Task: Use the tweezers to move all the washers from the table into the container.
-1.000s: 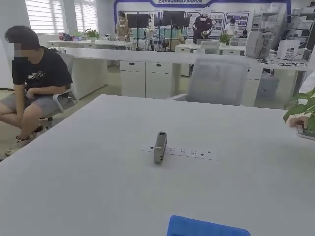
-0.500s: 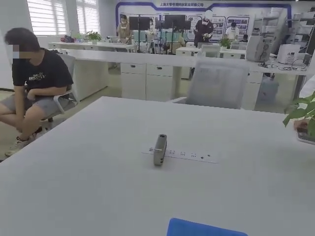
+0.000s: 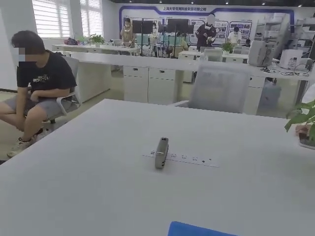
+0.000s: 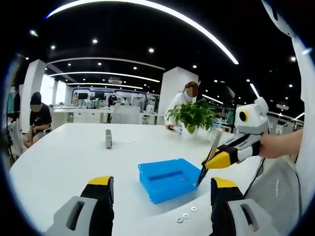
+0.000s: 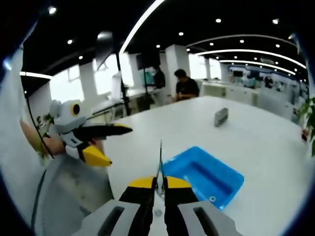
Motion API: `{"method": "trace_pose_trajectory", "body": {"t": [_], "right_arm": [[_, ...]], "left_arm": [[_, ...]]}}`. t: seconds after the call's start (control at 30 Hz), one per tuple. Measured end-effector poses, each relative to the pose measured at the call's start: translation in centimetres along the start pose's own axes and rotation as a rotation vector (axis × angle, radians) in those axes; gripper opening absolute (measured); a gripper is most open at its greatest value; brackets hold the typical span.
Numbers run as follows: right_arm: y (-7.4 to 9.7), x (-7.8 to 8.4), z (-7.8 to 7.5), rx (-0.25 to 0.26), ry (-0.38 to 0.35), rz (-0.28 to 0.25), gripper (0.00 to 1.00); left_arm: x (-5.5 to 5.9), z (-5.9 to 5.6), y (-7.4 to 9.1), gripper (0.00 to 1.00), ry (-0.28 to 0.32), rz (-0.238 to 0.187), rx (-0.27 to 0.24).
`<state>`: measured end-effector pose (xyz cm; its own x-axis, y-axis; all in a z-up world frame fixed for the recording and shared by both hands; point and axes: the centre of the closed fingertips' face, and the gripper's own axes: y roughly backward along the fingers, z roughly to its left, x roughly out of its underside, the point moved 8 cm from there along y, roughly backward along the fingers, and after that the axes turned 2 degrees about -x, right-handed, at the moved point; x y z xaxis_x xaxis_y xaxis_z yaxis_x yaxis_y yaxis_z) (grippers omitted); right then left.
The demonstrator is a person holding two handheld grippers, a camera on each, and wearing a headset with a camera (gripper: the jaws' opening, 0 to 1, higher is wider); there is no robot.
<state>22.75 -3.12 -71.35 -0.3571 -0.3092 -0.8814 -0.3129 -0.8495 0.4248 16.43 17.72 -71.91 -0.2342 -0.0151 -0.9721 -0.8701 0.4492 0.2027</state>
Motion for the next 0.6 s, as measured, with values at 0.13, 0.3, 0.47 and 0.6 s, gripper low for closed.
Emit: {"method": "trace_pose_trajectory", "body": {"t": [0.13, 0.3, 0.47, 0.6], "right_arm": [[0.2, -0.2, -1.0, 0.011, -0.066, -0.03, 0.03], [0.3, -0.7, -2.4, 0.028, -0.118, -0.048, 0.03], [-0.1, -0.6, -3.9, 0.044, -0.153, -0.024, 0.03], [-0.6, -0.6, -5.5, 0.068, -0.185, -0.014, 0.03]], "left_arm": [[0.0, 0.0, 0.0, 0.82, -0.001, 0.003, 0.004], [0.0, 0.0, 0.0, 0.82, 0.0, 0.005, 0.004], [0.0, -0.1, 0.0, 0.82, 0.0, 0.007, 0.011], [0.1, 0.0, -0.1, 0.82, 0.001, 0.009, 0.009]]}}
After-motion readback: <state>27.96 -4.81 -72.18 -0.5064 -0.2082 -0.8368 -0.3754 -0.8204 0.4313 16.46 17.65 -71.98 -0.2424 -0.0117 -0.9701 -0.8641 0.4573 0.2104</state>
